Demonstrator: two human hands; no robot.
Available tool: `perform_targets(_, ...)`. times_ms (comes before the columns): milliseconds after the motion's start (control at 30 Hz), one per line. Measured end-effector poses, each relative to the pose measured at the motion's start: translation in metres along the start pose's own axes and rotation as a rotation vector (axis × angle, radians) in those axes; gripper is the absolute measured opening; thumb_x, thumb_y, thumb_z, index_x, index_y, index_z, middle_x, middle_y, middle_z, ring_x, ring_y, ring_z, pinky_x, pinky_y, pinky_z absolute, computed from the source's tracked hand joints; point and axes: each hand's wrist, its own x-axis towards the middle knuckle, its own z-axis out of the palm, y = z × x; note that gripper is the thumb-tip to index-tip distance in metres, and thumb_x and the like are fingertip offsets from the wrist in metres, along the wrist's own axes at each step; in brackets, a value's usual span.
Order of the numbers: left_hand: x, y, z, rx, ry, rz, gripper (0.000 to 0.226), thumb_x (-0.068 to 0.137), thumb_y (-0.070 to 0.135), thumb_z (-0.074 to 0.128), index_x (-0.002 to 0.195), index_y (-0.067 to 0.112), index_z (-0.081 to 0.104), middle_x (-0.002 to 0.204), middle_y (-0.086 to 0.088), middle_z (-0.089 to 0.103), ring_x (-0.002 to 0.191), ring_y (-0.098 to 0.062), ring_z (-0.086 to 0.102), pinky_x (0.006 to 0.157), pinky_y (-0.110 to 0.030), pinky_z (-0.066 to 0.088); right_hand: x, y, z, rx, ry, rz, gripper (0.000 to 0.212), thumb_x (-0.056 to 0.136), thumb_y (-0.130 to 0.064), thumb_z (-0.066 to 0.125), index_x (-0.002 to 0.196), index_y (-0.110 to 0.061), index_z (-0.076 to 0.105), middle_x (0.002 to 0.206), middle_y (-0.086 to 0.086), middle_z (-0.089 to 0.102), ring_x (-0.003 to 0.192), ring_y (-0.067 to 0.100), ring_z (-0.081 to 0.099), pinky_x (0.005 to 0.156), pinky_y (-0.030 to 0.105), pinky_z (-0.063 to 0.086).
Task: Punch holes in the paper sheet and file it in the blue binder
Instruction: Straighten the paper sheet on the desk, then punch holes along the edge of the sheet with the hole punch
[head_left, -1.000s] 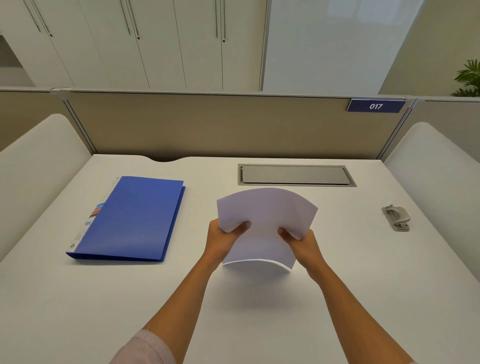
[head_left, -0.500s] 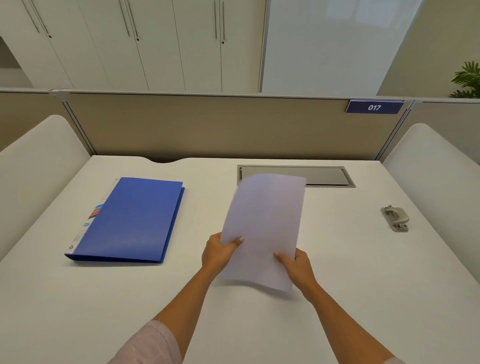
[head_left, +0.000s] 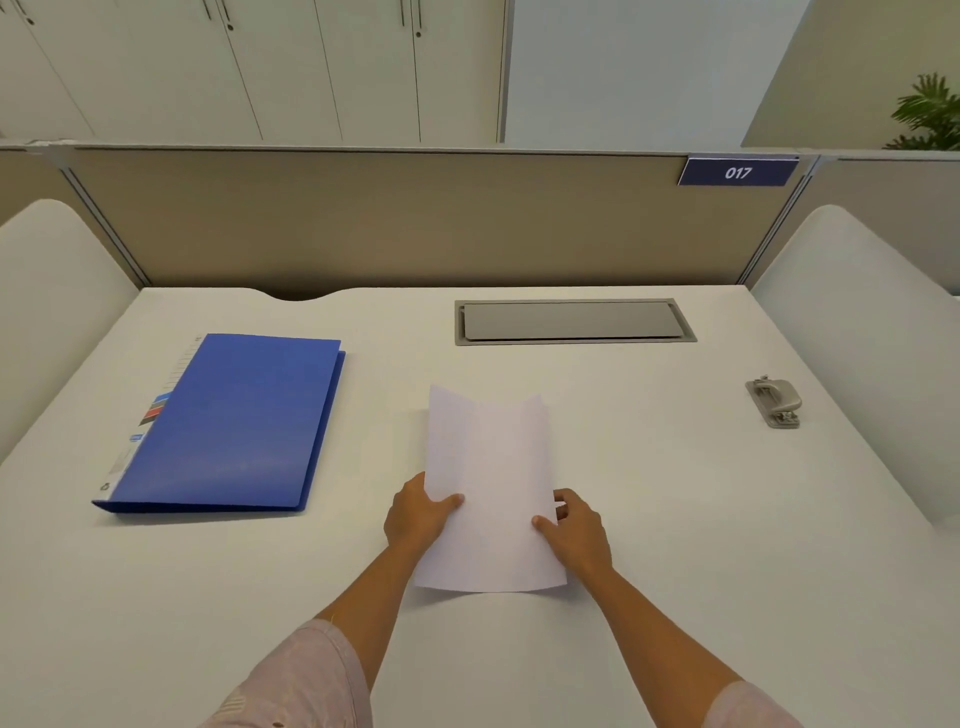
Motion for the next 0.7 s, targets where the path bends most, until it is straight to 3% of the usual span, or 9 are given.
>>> perform_targets(167,0.002,-0.009,0.008,0.052,0.066,0.019,0.07,0.076,0.046,0.073,0.132,0.018,0.041,0.123,-0.005,0.061,0.106,-0.029,0.061,0.084,-0.037,0.05,-0.008,0.01,0.005,-0.137,0.077,-0.047,0.042,0.083,-0.034,0.064,0.123,-0.026,0.05,0.108,-0.011,0.053,0.092,0.01,0.055,0.075,0.028,0.045)
perform_targets(267,0.003,-0.014,0.012,0.091,0.141,0.055,0.091,0.072,0.046,0.077,0.143,0.015,0.029,0.138,-0.007,0.05,0.123,-0.028,0.049,0.099,-0.042,0.043,-0.01,0.015,0.006,-0.191,0.114,-0.081,0.045,0.084,-0.037,0.063,0.125,-0.025,0.048,0.115,-0.008,0.049,0.101,0.013,0.055,0.072,0.027,0.044)
perform_targets(367,0.004,-0.016,0.015,0.218,0.208,0.087,0.102,0.071,0.052,0.075,0.148,0.014,0.02,0.142,-0.008,0.038,0.128,-0.029,0.039,0.101,-0.043,0.037,-0.007,0.02,0.005,-0.216,0.116,-0.093,0.047,0.085,-0.04,0.062,0.127,-0.026,0.047,0.12,-0.007,0.047,0.106,0.014,0.054,0.073,0.028,0.046)
perform_targets(433,0.005,-0.017,0.015,0.326,0.236,0.138,0.099,0.074,0.054,0.071,0.15,0.019,0.018,0.146,-0.008,0.032,0.127,-0.029,0.038,0.1,-0.043,0.037,-0.005,0.021,0.004,-0.239,0.114,-0.104,0.046,0.085,-0.043,0.06,0.126,-0.027,0.047,0.122,-0.007,0.046,0.106,0.014,0.054,0.075,0.03,0.049)
perform_targets(533,0.007,-0.014,0.018,0.376,0.281,0.375,0.075,0.084,0.047,0.065,0.147,0.027,0.03,0.149,-0.001,0.034,0.131,-0.024,0.038,0.104,-0.043,0.034,-0.001,0.024,-0.002,-0.241,0.15,-0.12,0.041,0.088,-0.044,0.057,0.124,-0.026,0.05,0.125,-0.009,0.044,0.104,0.013,0.057,0.075,0.03,0.05)
perform_targets(700,0.013,0.005,0.038,0.457,0.138,0.597,0.057,0.093,0.047,0.05,0.146,0.033,0.032,0.156,0.009,0.025,0.142,-0.019,0.025,0.113,-0.044,0.024,0.022,0.032,-0.03,-0.243,0.19,-0.182,0.036,0.089,-0.038,0.056,0.122,-0.025,0.052,0.129,-0.008,0.043,0.11,0.015,0.054,0.078,0.032,0.05)
